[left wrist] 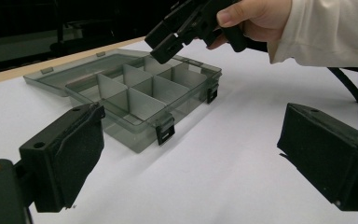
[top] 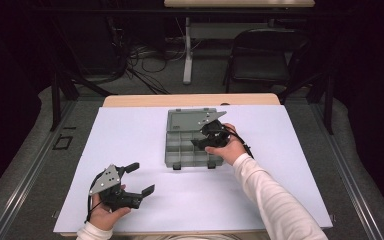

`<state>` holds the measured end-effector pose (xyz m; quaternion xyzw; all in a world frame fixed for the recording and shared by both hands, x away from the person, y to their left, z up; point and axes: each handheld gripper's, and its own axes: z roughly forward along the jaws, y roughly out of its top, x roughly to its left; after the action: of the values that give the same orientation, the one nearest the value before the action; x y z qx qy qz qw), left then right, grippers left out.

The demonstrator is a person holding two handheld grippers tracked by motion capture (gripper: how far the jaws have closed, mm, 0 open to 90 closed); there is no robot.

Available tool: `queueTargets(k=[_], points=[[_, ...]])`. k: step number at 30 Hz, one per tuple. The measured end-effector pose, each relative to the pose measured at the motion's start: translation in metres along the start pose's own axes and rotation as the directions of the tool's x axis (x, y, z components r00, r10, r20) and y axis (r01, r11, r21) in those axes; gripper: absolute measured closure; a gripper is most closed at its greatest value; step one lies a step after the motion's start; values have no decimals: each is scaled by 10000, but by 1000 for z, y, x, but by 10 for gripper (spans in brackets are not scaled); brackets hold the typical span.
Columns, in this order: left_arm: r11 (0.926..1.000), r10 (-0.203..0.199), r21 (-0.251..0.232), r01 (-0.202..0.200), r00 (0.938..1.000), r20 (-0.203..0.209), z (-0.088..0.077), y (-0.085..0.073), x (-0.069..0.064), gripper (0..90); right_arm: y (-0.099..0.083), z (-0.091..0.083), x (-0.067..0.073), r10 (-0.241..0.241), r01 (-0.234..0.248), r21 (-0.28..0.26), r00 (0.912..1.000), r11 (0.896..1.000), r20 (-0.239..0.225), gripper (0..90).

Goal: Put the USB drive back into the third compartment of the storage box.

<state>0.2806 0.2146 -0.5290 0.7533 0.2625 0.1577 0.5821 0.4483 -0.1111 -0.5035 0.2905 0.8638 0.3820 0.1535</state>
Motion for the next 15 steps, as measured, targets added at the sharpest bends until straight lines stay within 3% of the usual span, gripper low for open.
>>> queueTargets(k=[4, 6, 15], points=[[9999, -34, 96, 33, 9999, 137, -1, 0, 2, 66, 2, -2, 3, -1, -1, -164, 9999, 9999, -105, 403], [10000, -75, -11, 75, 10000, -53, -1, -1, 1, 66, 3, -3, 3, -28, 27, -183, 10000, 9998, -86, 399], [10000, -77, -1, 77, 10000, -62, -1, -1, 2, 66, 5, -8, 5, 395, -399, -267, 9991, 9988, -154, 330]])
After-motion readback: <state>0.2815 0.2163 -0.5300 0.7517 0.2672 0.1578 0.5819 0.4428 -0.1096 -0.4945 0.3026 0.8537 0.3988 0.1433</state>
